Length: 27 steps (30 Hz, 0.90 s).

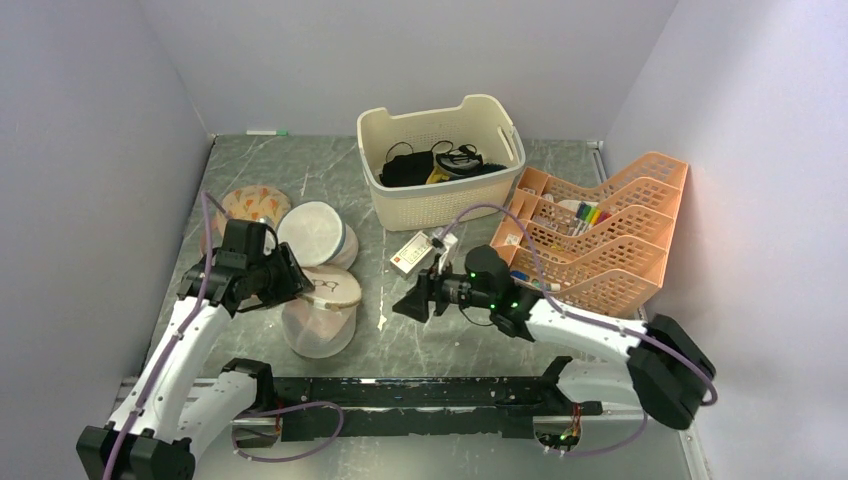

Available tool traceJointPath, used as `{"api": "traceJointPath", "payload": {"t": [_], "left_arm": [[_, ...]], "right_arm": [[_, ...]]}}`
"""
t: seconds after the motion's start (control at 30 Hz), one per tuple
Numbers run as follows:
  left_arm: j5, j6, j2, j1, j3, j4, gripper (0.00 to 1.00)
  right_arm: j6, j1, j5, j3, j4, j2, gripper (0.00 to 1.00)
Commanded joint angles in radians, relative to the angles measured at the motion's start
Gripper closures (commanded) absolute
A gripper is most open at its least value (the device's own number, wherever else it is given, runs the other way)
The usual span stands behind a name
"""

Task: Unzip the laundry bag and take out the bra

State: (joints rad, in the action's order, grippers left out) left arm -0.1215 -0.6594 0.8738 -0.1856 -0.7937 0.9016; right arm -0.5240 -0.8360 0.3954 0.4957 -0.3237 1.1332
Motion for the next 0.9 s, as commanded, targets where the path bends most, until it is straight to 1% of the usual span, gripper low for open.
{"api": "traceJointPath", "payload": {"t": [0.0,0.07,0.13,0.2,0.23,0.27,0.37,0.43,0.53,0.6,0.77,0.87], "left_arm": [[-0.127,-0.024,-0.032,0.008,0.011,-0.067,0.49],[-0.156,-0.023,-0.033,0.008,0.005,-0.075,0.56],[-0.185,-0.019,-0.035,0.008,0.002,-0.078,0.62],[-0.223,-0.022,-0.039,0.008,0.009,-0.101,0.67],[-0.235,-0.023,-0.042,0.008,0.013,-0.105,0.71],[-0.247,-0.024,-0.044,0.008,0.015,-0.114,0.78],[-0.267,-0.018,-0.039,0.008,0.009,-0.116,0.92],[-0.276,-0.018,-0.036,0.008,0.002,-0.115,0.93],[-0.291,-0.045,-0.047,0.008,0.005,-0.123,0.93],[-0.293,-0.078,-0.056,0.007,0.015,-0.127,0.93],[-0.300,-0.193,-0.093,0.008,0.051,-0.139,0.93],[-0.297,-0.254,-0.123,0.008,0.077,-0.150,0.93]], "right_arm": [[-0.064,-0.048,0.123,0.062,-0.195,0.120,0.43],[-0.099,-0.066,0.139,0.085,-0.254,0.172,0.50],[-0.137,-0.087,0.151,0.094,-0.321,0.220,0.54],[-0.172,-0.109,0.176,0.096,-0.397,0.265,0.55],[-0.191,-0.114,0.186,0.097,-0.430,0.283,0.55],[-0.212,-0.116,0.190,0.097,-0.460,0.298,0.55],[-0.279,-0.117,0.163,0.087,-0.534,0.329,0.55],[-0.319,-0.120,0.157,0.081,-0.584,0.353,0.56],[-0.367,-0.137,0.184,0.078,-0.682,0.403,0.60],[-0.382,-0.154,0.190,0.091,-0.700,0.430,0.60],[-0.333,-0.221,0.145,0.142,-0.637,0.475,0.60],[-0.313,-0.236,0.131,0.160,-0.603,0.487,0.64]]}}
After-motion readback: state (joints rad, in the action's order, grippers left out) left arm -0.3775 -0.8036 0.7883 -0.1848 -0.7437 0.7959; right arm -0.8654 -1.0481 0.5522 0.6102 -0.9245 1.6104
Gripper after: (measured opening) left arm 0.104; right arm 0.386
